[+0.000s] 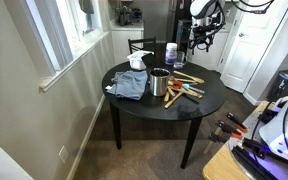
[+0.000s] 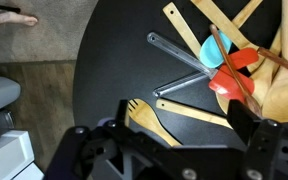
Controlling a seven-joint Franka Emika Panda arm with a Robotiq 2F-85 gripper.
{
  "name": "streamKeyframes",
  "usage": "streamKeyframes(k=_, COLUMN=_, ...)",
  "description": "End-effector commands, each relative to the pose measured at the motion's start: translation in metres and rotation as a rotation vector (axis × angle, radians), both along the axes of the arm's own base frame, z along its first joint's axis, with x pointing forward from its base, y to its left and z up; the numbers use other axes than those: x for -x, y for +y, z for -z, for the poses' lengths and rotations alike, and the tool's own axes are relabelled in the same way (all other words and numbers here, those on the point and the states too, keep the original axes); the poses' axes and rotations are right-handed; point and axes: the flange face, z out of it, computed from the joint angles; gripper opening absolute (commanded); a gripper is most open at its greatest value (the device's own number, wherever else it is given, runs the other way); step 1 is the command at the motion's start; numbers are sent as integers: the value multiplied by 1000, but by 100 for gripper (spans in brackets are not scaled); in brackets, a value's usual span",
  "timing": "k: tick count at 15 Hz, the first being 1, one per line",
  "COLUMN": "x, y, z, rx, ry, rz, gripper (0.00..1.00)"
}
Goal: Put the wooden spoon inside the tin can
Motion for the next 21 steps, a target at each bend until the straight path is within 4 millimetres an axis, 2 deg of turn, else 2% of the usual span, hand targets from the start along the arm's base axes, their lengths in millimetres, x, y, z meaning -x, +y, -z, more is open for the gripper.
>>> streamKeyframes(k=1, x=0, y=0, z=0, rx=0, ry=1, rz=0, gripper=100)
streamKeyframes(k=19, x=0, y=0, z=0, rx=0, ry=1, rz=0, gripper=100)
streamKeyframes(k=21, x=-9, y=-3, z=12, rx=-6, ry=6, rz=17, gripper=100)
